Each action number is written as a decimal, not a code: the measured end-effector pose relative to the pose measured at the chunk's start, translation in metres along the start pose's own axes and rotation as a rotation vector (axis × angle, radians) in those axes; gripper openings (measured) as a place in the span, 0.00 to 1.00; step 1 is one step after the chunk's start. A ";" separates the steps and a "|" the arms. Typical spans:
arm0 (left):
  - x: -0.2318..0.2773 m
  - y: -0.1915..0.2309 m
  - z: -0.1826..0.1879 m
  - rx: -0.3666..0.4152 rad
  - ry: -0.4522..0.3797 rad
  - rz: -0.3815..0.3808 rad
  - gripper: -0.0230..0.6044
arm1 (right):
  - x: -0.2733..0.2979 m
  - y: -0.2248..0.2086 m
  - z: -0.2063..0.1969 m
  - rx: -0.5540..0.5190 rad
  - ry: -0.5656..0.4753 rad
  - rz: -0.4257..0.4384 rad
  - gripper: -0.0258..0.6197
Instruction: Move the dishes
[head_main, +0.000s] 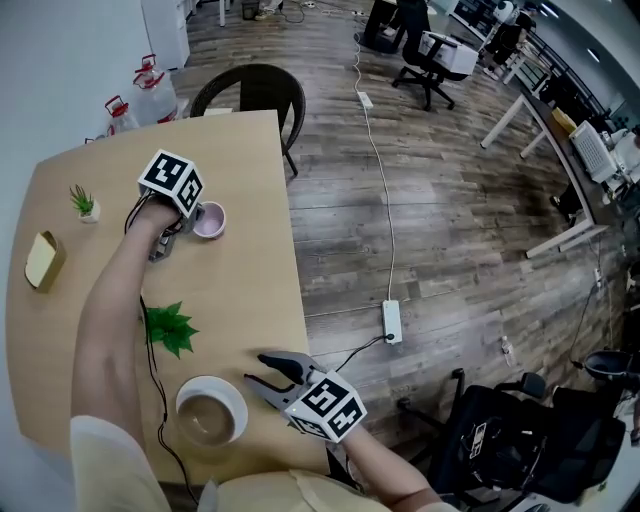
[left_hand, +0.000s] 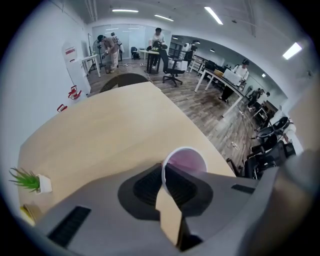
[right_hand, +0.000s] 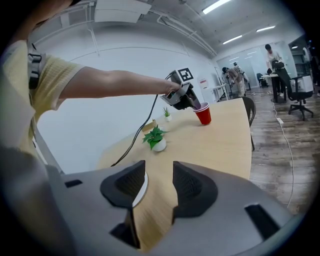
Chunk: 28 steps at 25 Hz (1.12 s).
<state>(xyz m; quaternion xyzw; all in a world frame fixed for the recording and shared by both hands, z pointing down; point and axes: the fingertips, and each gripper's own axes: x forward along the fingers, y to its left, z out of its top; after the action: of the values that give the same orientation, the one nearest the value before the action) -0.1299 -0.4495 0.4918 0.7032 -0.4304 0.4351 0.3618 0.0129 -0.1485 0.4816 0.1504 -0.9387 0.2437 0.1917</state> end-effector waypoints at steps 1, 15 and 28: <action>0.001 0.003 0.002 -0.010 -0.003 0.001 0.09 | 0.002 -0.001 0.000 0.004 -0.002 -0.002 0.33; 0.016 0.012 -0.001 -0.131 0.058 -0.046 0.09 | 0.018 -0.006 -0.001 0.009 0.021 0.018 0.32; 0.007 0.009 0.011 0.022 -0.068 0.000 0.10 | 0.025 -0.004 -0.006 0.011 0.039 0.025 0.32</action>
<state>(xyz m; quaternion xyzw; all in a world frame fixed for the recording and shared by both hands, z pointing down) -0.1338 -0.4644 0.4956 0.7215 -0.4374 0.4157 0.3396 -0.0063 -0.1536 0.4991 0.1348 -0.9353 0.2542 0.2061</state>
